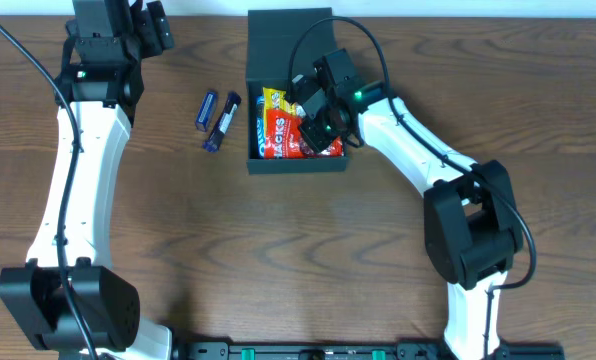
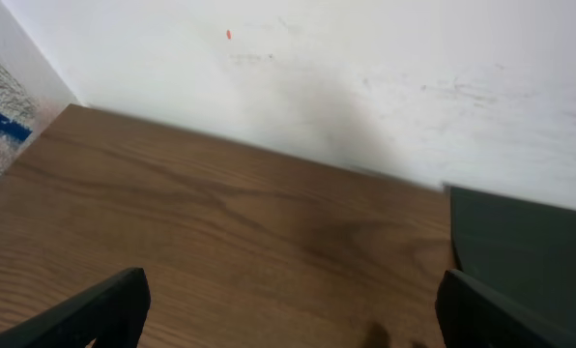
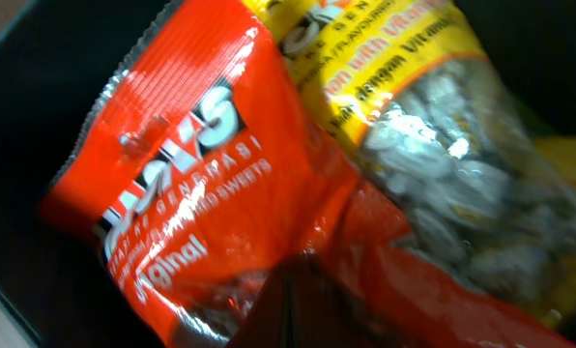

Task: Pack container
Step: 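Push the bags down inside the box with the right gripper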

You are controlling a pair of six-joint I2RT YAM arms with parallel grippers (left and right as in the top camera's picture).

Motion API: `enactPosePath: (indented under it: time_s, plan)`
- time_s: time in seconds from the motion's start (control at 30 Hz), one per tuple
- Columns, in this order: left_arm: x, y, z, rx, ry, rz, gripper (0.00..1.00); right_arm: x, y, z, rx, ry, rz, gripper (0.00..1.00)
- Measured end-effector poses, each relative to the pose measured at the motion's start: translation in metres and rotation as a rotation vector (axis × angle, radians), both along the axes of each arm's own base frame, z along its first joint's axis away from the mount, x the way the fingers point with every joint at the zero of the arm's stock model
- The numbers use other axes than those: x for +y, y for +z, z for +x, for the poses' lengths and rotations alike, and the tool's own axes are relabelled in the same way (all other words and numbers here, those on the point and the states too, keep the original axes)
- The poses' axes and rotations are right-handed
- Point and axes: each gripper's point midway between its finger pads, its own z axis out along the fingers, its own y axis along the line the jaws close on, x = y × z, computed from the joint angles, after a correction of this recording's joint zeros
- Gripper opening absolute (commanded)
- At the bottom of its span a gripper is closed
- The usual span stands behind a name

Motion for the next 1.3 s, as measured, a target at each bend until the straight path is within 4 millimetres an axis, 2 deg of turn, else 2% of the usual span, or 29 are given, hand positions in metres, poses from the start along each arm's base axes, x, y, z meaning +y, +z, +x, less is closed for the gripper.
enactPosePath:
  time_s: [0.13,0.3,0.5,0.67,0.77,0.83,0.93,1.0,1.3]
  plan:
    - [0.000,0.000,0.000,0.000,0.000,0.000,0.95,0.000,0.017,0.012,-0.020,-0.012,-0.019,0.01]
    - [0.000,0.000,0.000,0.001,0.000,0.000,0.95,0.012,0.058,0.034,-0.116,-0.011,0.026,0.01]
    - [0.000,0.000,0.000,0.002,-0.002,0.005,0.95,0.032,0.063,0.023,-0.098,0.076,0.102,0.01]
    - [0.007,0.004,0.002,-0.016,0.002,0.020,0.95,0.049,0.054,0.004,-0.063,0.134,0.112,0.01]
    - [0.013,0.004,0.001,-0.015,0.012,0.023,0.95,0.051,0.043,-0.005,-0.026,0.150,0.097,0.01]
    - [0.014,0.005,0.001,-0.015,0.014,0.023,0.95,0.048,0.029,-0.009,0.011,0.145,0.067,0.01]
    - [0.013,0.005,0.001,-0.015,0.013,0.023,0.95,0.035,-0.004,-0.015,0.083,0.125,-0.015,0.01]
    - [0.013,0.005,0.001,-0.015,0.013,0.023,0.95,0.030,-0.014,-0.018,0.110,0.117,-0.043,0.01]
    - [0.013,0.004,0.001,-0.014,0.013,0.023,0.95,0.025,-0.015,-0.020,0.124,0.110,-0.065,0.01]
